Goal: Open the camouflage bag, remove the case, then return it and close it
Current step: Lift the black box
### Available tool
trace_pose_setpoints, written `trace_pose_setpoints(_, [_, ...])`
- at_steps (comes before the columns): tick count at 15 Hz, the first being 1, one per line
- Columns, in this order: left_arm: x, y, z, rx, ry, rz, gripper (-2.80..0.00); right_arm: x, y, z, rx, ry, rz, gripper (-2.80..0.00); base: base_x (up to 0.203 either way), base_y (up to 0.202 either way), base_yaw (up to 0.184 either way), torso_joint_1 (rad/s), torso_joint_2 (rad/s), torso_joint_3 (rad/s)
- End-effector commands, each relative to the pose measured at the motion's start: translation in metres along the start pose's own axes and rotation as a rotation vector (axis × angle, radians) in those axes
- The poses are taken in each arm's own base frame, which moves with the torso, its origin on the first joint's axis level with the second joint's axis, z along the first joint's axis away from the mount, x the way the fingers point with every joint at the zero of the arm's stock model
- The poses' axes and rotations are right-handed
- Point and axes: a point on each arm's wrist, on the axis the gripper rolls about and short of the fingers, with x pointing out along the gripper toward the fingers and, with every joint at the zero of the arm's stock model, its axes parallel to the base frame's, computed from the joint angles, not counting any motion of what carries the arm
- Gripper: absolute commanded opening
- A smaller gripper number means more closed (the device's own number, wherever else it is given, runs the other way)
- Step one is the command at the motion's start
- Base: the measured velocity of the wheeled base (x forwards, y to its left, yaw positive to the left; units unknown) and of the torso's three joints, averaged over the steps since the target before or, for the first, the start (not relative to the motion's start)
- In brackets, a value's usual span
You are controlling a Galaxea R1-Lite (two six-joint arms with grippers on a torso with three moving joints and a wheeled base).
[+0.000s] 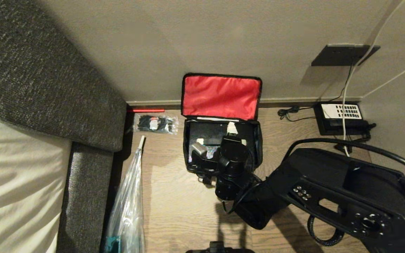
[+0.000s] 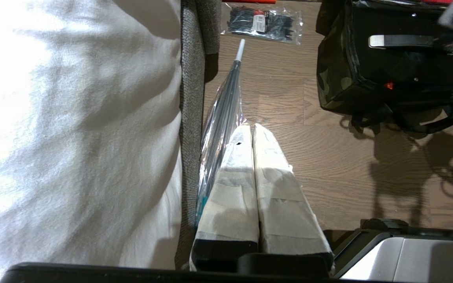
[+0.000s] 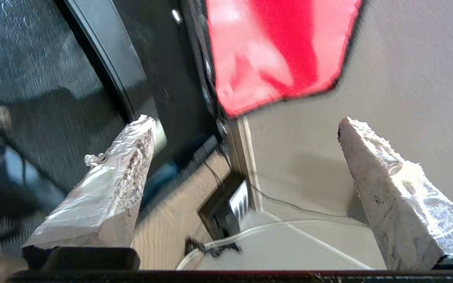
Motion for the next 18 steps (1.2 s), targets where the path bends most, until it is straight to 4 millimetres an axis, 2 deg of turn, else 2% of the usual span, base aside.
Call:
trace_pose_setpoints(1, [0.000, 0.000, -0.001, 0.000, 0.000, 0.001, -2.80, -0.014, -0.031, -0.003, 0.030, -0.006, -0.024, 0.00, 0.000, 0.000, 0.000, 0.000, 0.00, 0.000])
trace_pose_setpoints(4, [0.000, 0.000, -0.001, 0.000, 0.000, 0.001, -2.80, -0.023, -0.044, 0.000, 0.064, -0.010, -0.044, 0.00, 0.000, 0.000, 0.000, 0.000, 0.00, 0.000])
trace_pose_setpoints(9, [0.000, 0.000, -0.001, 0.000, 0.000, 0.001, -2.80, -0.028, -0.052, -0.004, 0.090, 0.020, -0.069, 0.00, 0.000, 0.000, 0.000, 0.000, 0.00, 0.000])
trace_pose_setpoints(18, [0.000, 0.000, -0.001, -0.003, 0.002, 0.001, -2.80, -0.026, -0.046, 0.000, 0.082, 0.022, -0.071, 0.00, 0.000, 0.000, 0.000, 0.000, 0.00, 0.000])
